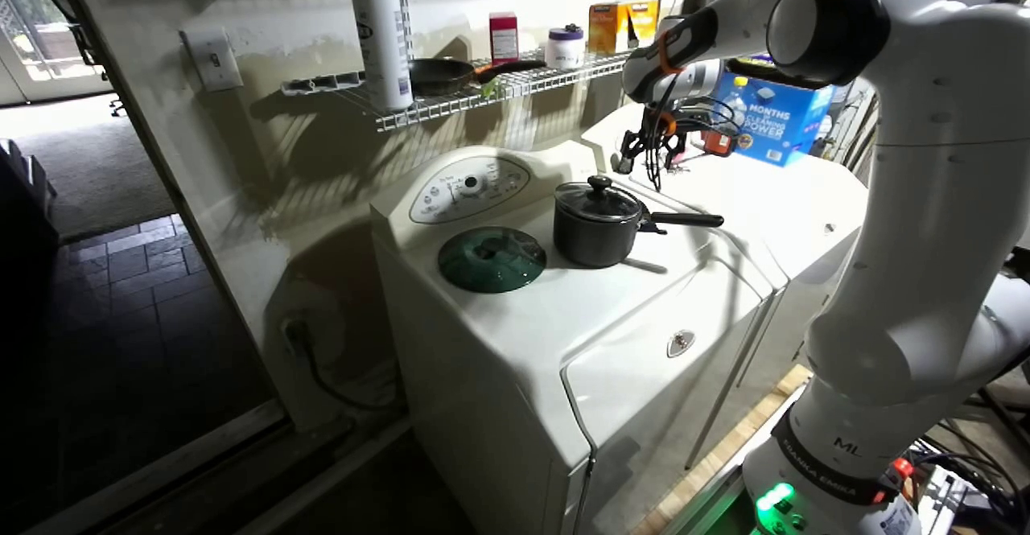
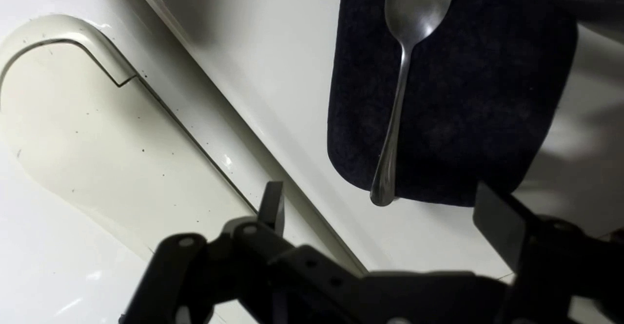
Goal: Put the silver spoon inside the pot
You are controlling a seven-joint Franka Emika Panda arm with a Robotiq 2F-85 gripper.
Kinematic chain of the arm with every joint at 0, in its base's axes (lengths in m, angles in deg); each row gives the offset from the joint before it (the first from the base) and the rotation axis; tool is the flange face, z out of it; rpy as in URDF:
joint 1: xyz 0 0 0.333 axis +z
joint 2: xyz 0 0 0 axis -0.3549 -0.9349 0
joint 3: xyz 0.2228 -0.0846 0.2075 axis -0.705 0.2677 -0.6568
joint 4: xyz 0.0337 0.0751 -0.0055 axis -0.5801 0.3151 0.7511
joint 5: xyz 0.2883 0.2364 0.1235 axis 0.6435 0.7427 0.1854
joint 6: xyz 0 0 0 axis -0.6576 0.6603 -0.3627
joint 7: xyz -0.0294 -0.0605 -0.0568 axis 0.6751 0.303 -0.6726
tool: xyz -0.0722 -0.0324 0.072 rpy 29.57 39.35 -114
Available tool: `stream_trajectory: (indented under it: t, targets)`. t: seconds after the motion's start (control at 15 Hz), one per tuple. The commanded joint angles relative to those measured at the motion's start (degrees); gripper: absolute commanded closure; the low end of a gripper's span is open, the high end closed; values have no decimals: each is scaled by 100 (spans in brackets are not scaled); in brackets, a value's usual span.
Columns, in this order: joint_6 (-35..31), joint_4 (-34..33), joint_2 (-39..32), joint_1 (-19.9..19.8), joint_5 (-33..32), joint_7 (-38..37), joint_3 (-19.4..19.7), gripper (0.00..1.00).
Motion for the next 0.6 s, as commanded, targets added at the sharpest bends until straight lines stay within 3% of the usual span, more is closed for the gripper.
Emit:
stream_trajectory:
  t: [0.0, 0.2, 0.53]
  targets:
    - [329, -787, -641, -136, 80, 119, -126, 0]
    - [479, -1202, -988, -200, 60, 263, -191, 0]
    - [1271, -1984, -1483, -397, 129, 627, -344, 1]
